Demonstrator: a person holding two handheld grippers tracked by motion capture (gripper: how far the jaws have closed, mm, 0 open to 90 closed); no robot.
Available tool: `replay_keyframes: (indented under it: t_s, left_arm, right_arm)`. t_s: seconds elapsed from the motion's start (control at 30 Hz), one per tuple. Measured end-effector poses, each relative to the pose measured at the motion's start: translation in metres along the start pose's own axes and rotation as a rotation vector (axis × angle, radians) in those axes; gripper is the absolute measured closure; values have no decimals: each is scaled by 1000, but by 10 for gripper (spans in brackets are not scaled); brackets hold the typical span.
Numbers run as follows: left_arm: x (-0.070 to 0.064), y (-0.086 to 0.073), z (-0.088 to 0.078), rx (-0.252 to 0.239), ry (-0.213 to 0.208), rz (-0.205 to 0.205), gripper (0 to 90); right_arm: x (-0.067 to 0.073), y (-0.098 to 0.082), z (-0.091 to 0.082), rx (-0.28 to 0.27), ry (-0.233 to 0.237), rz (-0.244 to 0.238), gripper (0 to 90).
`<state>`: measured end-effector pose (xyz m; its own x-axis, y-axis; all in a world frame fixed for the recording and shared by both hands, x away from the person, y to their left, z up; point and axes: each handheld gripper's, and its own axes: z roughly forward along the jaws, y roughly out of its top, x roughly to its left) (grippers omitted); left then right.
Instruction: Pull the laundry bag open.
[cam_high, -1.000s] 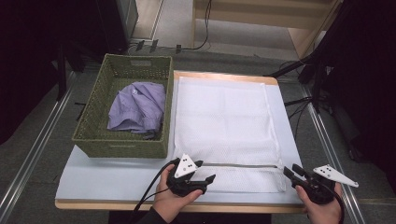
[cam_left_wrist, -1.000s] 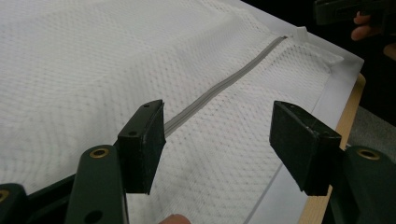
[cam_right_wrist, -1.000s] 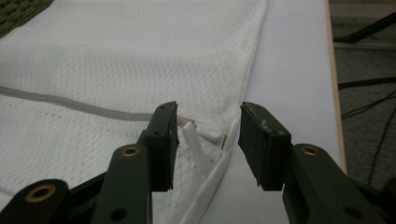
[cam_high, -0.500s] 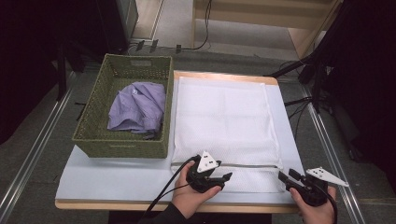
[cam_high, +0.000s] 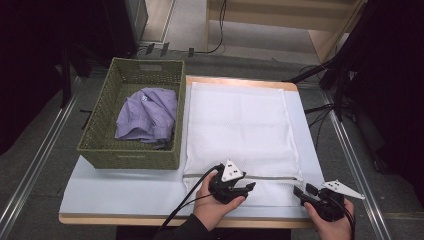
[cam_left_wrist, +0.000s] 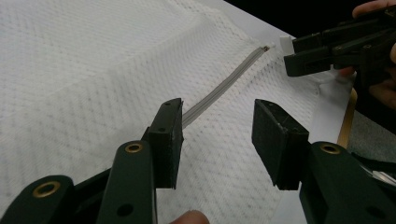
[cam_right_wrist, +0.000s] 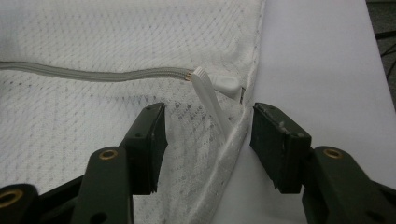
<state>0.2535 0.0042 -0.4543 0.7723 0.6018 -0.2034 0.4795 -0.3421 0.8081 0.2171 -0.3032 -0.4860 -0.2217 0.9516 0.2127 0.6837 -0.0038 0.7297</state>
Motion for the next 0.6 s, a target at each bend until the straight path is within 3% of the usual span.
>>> replay_keyframes:
  t_s: [0.17,0.2,0.27,0.47,0.53,0.57,0.6]
  left_arm:
    - [-4,3,8,-1,-8,-1,540]
    - [-6,4,13,5,-3,-6,540]
    - [-8,5,18,4,-13,-14,542]
    - [-19,14,34,12,-28,4,543]
    - [-21,16,38,14,-31,4,544]
    - [-22,18,43,14,-36,3,549]
    - [-23,19,45,17,-38,1,554]
  right_arm:
    - [4,-1,1,-3,-38,-19,510]
    - [7,-1,2,-1,-60,-21,568]
    - [9,-2,2,-7,-81,-17,603]
    - [9,-2,3,-12,-126,-22,775]
    - [9,-2,2,-13,-123,-21,820]
    - [7,-3,3,-20,-89,-14,885]
    - [8,-3,3,-22,-87,-14,893]
